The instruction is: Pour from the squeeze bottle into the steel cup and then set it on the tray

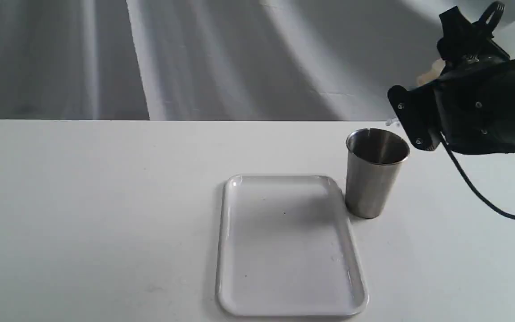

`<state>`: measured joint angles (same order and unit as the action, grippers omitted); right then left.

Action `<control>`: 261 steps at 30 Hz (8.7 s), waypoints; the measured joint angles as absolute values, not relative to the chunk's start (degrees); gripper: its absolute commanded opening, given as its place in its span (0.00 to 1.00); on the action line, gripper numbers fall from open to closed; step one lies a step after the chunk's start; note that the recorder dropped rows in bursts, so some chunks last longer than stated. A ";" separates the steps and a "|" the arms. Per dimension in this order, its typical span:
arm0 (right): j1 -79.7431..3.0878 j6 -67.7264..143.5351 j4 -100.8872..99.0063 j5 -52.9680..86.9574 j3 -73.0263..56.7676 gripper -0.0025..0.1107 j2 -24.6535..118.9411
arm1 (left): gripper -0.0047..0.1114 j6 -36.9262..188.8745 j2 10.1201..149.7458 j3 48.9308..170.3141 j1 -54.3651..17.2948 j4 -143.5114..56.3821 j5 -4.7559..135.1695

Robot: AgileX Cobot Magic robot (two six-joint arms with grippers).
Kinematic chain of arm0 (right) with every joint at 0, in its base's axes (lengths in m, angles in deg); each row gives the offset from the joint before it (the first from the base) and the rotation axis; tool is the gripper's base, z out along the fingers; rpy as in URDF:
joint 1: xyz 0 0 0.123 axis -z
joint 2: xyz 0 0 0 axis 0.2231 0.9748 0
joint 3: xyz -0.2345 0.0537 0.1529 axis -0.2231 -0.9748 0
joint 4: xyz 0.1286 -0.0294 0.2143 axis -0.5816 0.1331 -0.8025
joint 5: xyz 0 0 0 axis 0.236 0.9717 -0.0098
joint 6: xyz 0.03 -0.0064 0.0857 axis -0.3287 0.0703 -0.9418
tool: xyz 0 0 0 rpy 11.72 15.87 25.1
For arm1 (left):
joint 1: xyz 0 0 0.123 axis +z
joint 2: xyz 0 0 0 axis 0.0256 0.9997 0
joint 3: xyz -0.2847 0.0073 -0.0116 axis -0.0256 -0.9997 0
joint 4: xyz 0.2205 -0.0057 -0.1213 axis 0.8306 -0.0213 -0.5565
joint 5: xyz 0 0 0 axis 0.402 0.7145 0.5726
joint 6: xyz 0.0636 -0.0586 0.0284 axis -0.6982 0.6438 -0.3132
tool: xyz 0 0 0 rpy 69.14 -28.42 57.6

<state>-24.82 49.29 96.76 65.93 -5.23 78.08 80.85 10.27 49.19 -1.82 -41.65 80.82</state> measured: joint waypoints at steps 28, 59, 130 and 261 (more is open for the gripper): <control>-24.82 54.22 96.76 65.93 -5.23 0.05 78.08 | 0.04 80.85 10.27 49.19 -1.82 -41.65 80.82; -25.54 38.87 96.84 68.54 -5.23 0.05 78.08 | 0.04 80.85 10.27 49.19 -1.82 -41.65 80.82; -27.25 -5.30 52.62 12.43 -5.23 0.05 72.61 | 0.04 80.85 10.27 49.19 -1.82 -41.65 80.82; -31.54 20.36 22.92 8.75 -41.26 0.16 25.58 | 0.04 80.85 10.27 49.19 -1.82 -41.65 80.82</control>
<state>-31.54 20.36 22.92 8.75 -41.26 25.58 80.85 10.27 49.19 -1.82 -41.65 80.82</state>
